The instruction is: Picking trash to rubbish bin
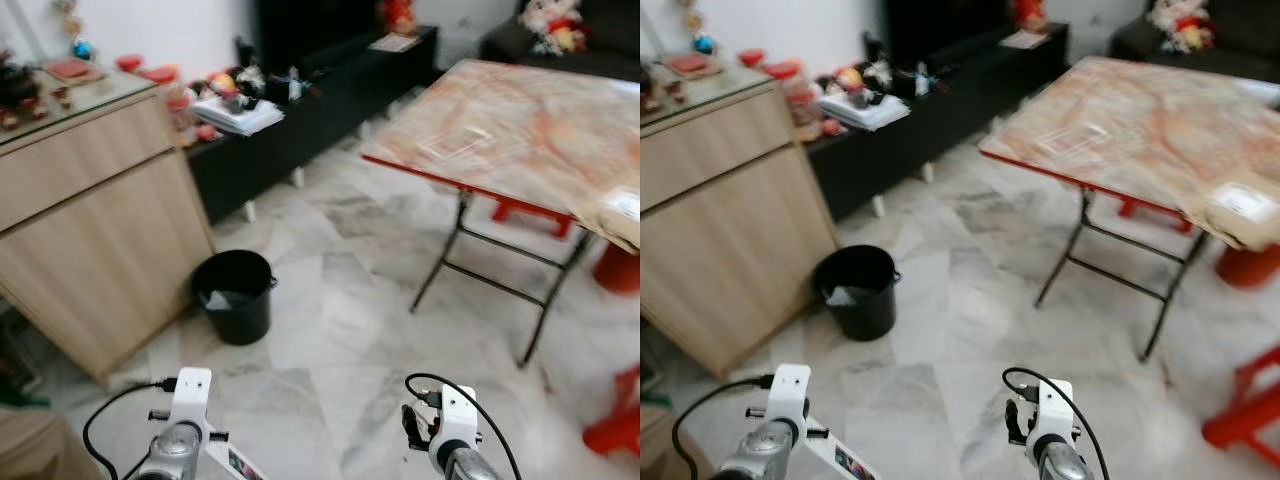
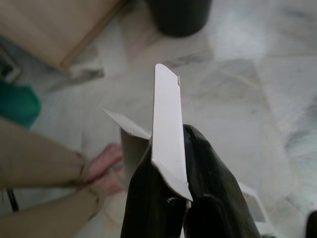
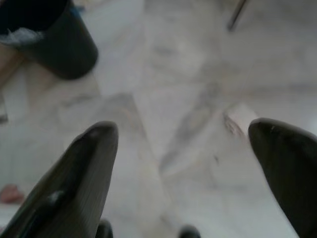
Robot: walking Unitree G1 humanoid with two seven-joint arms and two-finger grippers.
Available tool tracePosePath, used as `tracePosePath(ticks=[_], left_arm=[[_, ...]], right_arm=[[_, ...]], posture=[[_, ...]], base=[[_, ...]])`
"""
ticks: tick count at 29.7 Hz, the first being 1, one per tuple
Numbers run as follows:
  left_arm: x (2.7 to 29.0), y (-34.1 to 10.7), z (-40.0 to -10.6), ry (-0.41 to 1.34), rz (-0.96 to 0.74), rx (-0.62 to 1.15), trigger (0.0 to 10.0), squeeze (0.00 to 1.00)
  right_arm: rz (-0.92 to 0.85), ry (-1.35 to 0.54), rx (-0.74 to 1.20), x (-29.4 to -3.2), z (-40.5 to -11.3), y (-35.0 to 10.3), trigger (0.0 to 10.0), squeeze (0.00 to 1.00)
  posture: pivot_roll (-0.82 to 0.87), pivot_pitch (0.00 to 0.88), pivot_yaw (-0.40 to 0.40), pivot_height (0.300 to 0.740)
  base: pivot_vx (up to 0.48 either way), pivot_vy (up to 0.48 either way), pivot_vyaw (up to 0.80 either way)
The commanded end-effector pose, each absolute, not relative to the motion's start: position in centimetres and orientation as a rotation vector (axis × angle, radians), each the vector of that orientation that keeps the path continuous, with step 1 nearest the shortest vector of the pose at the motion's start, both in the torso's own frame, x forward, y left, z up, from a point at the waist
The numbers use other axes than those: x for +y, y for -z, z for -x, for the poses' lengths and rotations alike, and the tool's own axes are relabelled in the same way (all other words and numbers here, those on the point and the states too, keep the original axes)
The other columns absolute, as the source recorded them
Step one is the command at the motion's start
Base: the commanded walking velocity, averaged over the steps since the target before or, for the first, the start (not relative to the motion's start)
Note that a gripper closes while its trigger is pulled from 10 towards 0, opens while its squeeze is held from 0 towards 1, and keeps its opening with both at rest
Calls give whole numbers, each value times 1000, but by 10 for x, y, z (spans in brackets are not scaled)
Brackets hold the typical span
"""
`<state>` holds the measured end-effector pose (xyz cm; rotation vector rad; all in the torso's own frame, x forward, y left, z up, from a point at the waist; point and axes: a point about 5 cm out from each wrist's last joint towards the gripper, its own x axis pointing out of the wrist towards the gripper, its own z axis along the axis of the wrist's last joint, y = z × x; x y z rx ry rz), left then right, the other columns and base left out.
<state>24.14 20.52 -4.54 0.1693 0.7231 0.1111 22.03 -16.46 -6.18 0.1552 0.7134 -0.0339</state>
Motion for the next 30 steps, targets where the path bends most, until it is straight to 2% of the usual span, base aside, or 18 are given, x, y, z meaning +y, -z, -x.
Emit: tracePosePath(ticks=[1, 3, 8, 30], left_arm=[[211, 46, -239, -123, -176, 731, 10000, 0], [211, 46, -240, -123, -176, 731, 10000, 0], [210, 45, -240, -122, -175, 727, 10000, 0], [212, 42, -244, -137, -186, 705, 10000, 0]], right_arm=[[-161, 17, 720, -159, -219, 63, 10000, 0], [-153, 14, 718, -159, -220, 63, 10000, 0], [-147, 8, 715, -157, -222, 62, 10000, 0], [-170, 5, 707, -155, -223, 61, 10000, 0]], posture=[[-7, 17, 8, 740], [-5, 18, 7, 740], [1, 23, 6, 740], [5, 20, 13, 740]], base=[[285, 0, 0], [283, 0, 0], [281, 0, 709], [280, 0, 0]])
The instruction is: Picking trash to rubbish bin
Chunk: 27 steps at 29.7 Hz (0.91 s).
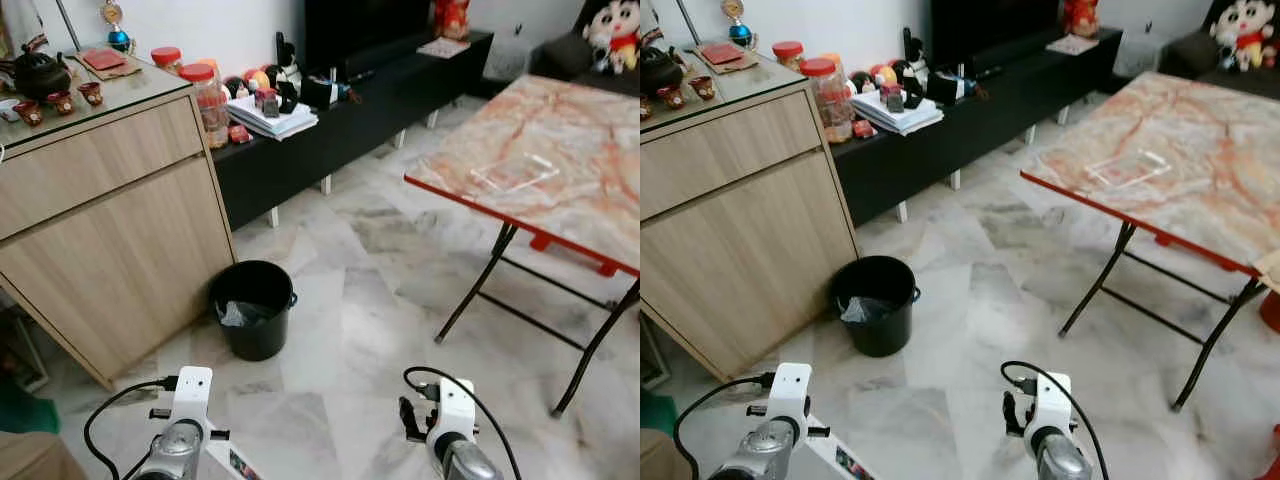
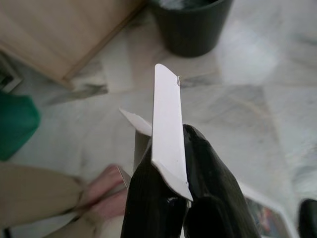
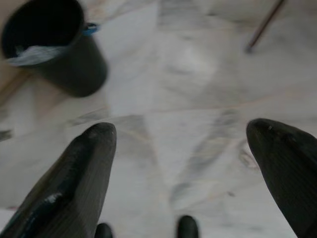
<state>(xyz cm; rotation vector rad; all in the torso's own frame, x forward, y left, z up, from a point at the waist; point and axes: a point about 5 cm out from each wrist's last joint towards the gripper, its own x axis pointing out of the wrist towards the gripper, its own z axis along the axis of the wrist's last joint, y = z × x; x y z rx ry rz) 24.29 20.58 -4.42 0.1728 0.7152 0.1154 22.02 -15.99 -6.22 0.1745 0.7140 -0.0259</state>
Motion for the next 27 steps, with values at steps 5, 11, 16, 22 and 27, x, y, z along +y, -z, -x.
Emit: tracePosePath(ticks=[5, 11, 16, 22, 27], left_arm=[[213, 41, -244, -149, -194, 699, 10000, 0], [213, 41, -244, -156, -196, 697, 10000, 0], [215, 41, -243, -161, -199, 698, 10000, 0], [216, 42, -242, -168, -199, 700, 10000, 0], [217, 43, -241, -170, -199, 703, 10000, 0]], right_arm=[[-141, -20, 698, -152, -226, 59, 10000, 0], [-138, -30, 688, -150, -228, 57, 10000, 0], [-147, -23, 693, -151, -228, 58, 10000, 0], [-122, -39, 697, -151, -226, 59, 10000, 0], [-139, -32, 704, -150, -224, 60, 10000, 0]], posture=[[5, 4, 16, 740], [8, 0, 13, 740], [11, 0, 13, 740], [13, 0, 13, 740], [13, 0, 12, 740]], base=[[286, 0, 0], [311, 0, 756], [320, 0, 0], [317, 0, 84], [320, 0, 135]])
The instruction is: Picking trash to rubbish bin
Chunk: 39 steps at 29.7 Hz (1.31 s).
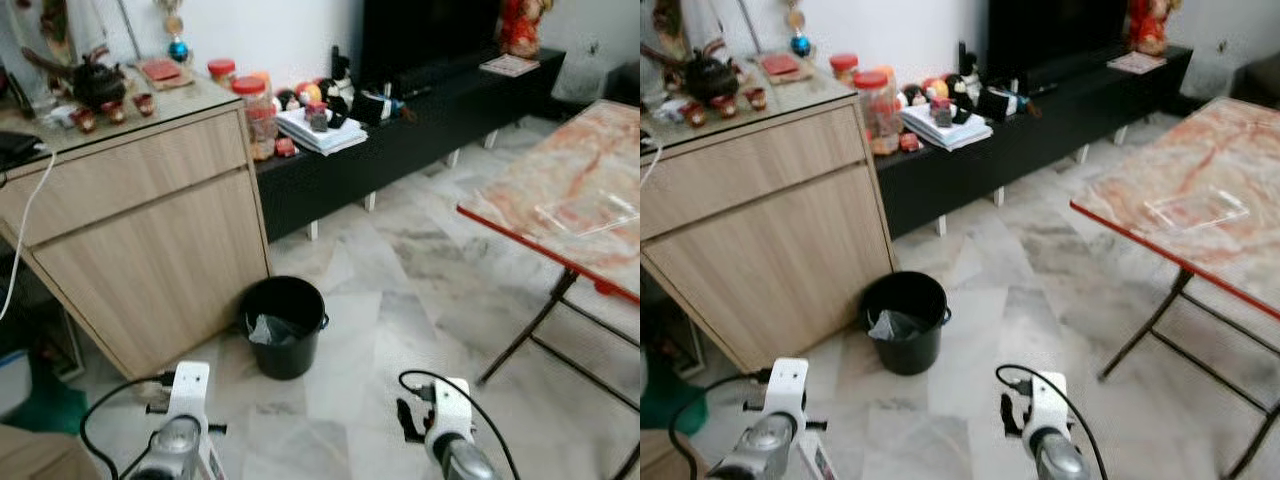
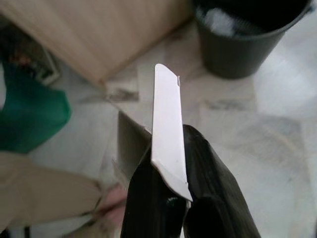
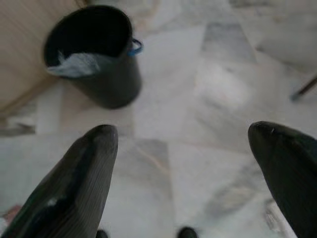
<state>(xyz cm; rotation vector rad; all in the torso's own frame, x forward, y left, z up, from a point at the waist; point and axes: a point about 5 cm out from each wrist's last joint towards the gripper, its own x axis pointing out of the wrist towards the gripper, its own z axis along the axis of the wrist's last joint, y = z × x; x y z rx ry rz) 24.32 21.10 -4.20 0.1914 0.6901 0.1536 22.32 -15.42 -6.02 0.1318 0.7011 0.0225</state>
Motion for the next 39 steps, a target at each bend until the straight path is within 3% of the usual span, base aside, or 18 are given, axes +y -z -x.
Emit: tracePosePath(ticks=[1, 39], left_arm=[[217, 43, -241, -171, -199, 703, 10000, 0], [217, 43, -240, -195, -179, 703, 10000, 0]], right_arm=[[-140, -32, 703, -150, -224, 60, 10000, 0], [-136, -9, 695, -156, -227, 58, 10000, 0]], posture=[[13, 0, 12, 740], [10, 0, -9, 740]], base=[[319, 0, 0], [319, 0, 94]])
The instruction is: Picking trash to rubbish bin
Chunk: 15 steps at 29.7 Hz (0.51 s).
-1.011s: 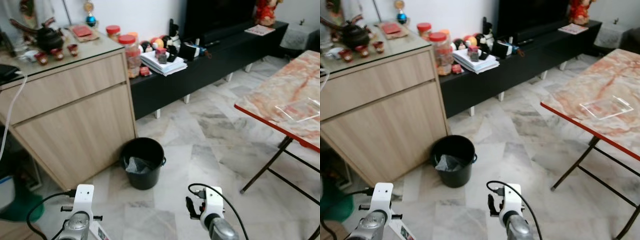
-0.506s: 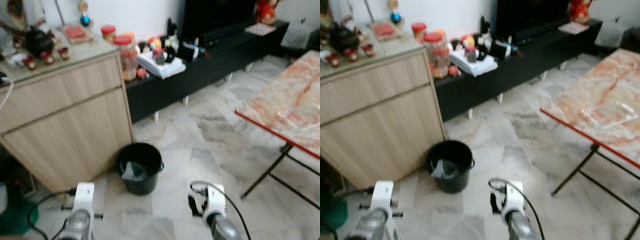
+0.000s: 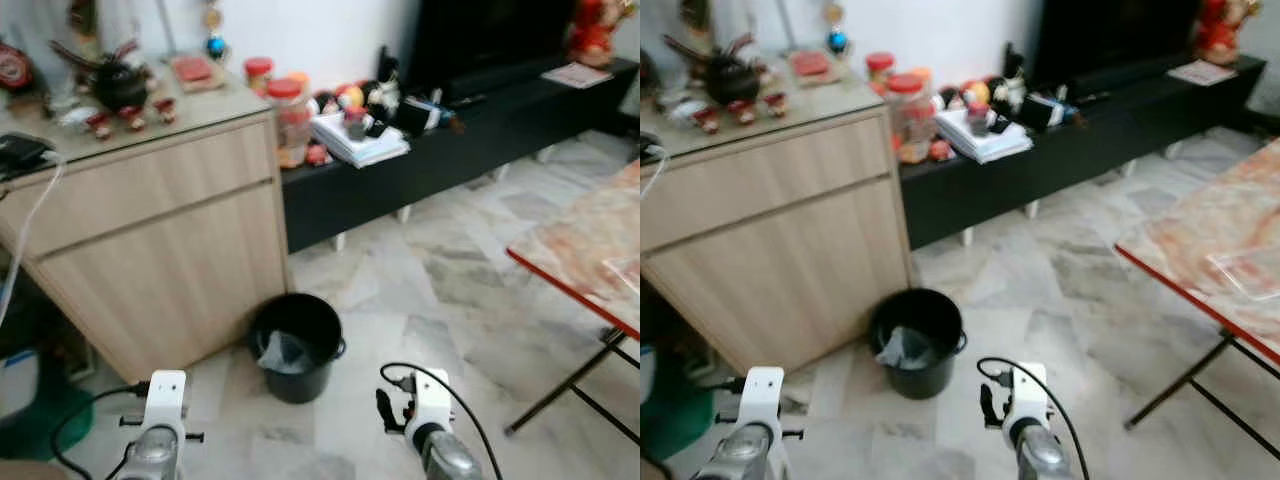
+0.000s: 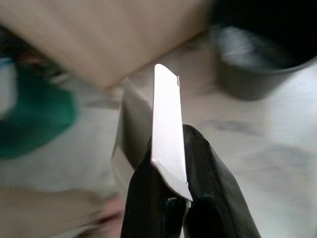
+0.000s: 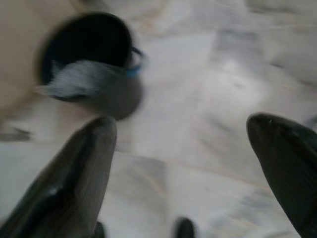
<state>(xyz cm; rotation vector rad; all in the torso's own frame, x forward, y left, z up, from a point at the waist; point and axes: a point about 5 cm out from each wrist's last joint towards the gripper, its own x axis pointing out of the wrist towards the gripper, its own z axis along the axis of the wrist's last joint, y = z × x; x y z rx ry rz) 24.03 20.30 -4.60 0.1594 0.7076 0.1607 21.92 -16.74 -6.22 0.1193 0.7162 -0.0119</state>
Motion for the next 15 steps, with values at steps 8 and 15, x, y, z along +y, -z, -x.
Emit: tracePosePath(ticks=[8, 15], left_arm=[[215, 41, -243, -195, -169, 693, 10000, 0], [215, 37, -249, -197, -163, 675, 10000, 0]], right_arm=[[-150, -9, 687, -157, -230, 56, 10000, 0], [-148, -9, 676, -155, -231, 55, 10000, 0]], posture=[[9, 0, -10, 740], [17, 0, -8, 740]], base=[[319, 0, -300], [317, 0, -182]])
